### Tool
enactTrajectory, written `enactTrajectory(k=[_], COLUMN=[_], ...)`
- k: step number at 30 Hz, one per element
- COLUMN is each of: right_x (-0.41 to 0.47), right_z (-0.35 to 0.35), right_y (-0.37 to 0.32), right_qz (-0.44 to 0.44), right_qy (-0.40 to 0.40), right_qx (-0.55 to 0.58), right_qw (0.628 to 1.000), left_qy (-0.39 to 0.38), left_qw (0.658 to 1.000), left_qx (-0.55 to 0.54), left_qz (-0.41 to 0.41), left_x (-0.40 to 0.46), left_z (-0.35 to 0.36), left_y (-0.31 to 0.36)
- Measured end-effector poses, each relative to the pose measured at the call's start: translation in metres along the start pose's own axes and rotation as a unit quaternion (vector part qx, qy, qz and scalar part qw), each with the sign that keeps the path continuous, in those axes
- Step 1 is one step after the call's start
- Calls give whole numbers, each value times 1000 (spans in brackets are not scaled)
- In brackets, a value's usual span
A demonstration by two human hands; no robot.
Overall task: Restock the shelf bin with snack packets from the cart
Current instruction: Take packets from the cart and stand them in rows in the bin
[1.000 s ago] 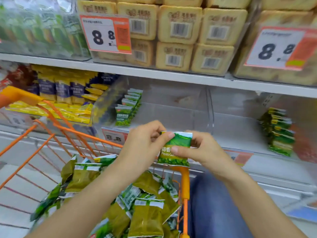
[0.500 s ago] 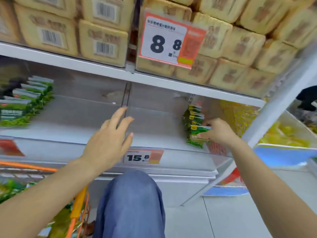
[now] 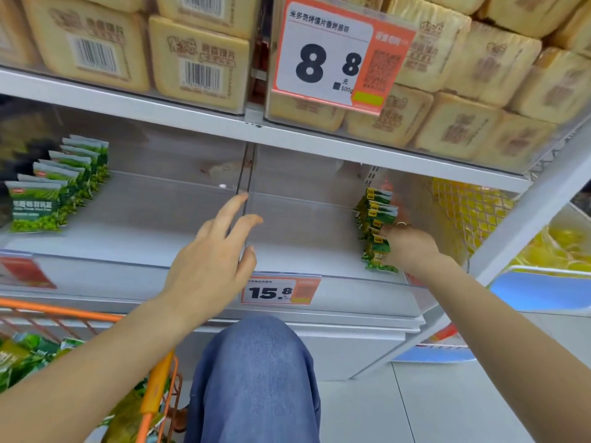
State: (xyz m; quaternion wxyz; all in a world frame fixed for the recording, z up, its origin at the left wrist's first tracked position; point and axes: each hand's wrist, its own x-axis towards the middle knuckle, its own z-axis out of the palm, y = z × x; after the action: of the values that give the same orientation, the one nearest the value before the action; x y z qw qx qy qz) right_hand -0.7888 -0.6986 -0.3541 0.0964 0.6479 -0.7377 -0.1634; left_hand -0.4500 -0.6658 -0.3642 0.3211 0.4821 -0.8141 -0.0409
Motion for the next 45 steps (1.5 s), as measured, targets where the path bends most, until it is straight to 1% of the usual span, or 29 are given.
enactTrajectory(k=[6, 9, 13, 16, 17, 19, 22, 24, 25, 26, 27, 29, 30, 31, 33, 34, 35, 36, 38, 42, 44, 45], right_x=[3, 2, -5, -17, -23, -38, -66, -91, -104, -118, -130, -149, -156, -161, -170, -175, -179, -183, -188, -190, -190, -188], right_z=[4, 1, -13, -40, -50, -68, -94, -112, -119, -127, -133, -140, -141, -140, -137, -133, -128, -125, -118, -115, -116, -117], right_y=[-2, -2, -9, -31, -42, -67, -118, -156, -174, -193, -210, -240, -253, -264, -280, -285, -289, -292, -297, -305, -305, -304], right_qz=[33, 28, 50, 48, 37, -8, -101, -170, -206, -239, -272, -349, -393, -436, -499, -525, -543, -553, -556, -562, -563, -551], right_qy=[36, 46, 34, 63, 80, 138, 201, 246, 280, 307, 314, 294, 271, 224, 59, -24, -89, -118, -105, -97, -103, -103], right_qx=[-35, -65, -42, -43, -39, -12, 138, 204, 234, 263, 290, 311, 300, 277, 209, 176, 143, 115, 86, 58, 83, 119], right_qw=[998, 996, 997, 996, 995, 990, 965, 932, 908, 883, 862, 834, 826, 827, 839, 832, 823, 817, 820, 819, 816, 819], left_qy=[-5, -8, -9, -24, -33, -39, -33, -36, -41, -49, -60, -113, -159, -215, -326, -365, -391, -405, -405, -351, -314, -293], left_qw=[1000, 1000, 1000, 1000, 999, 999, 997, 995, 995, 996, 997, 992, 984, 973, 942, 928, 918, 912, 910, 924, 931, 935], left_qx=[0, 2, 3, 8, 14, 30, 40, 46, 48, 46, 35, 8, 3, 7, 31, 38, 36, 26, 3, -59, -83, -92], left_qz=[0, 3, -3, -3, 2, 22, 59, 84, 83, 67, 36, -49, -76, -84, -75, -67, -63, -66, -86, -142, -166, -181], left_x=[0, 0, 1, 0, -1, -10, -28, -45, -56, -68, -80, -105, -116, -127, -147, -156, -164, -171, -177, -179, -178, -179], left_z=[-1, -1, 0, -6, -10, -23, -57, -85, -101, -117, -132, -158, -168, -174, -179, -178, -175, -172, -167, -161, -161, -162], left_y=[-1, -2, -1, 1, 1, -3, -15, -28, -36, -44, -51, -66, -71, -75, -77, -76, -76, -77, -79, -85, -88, -90])
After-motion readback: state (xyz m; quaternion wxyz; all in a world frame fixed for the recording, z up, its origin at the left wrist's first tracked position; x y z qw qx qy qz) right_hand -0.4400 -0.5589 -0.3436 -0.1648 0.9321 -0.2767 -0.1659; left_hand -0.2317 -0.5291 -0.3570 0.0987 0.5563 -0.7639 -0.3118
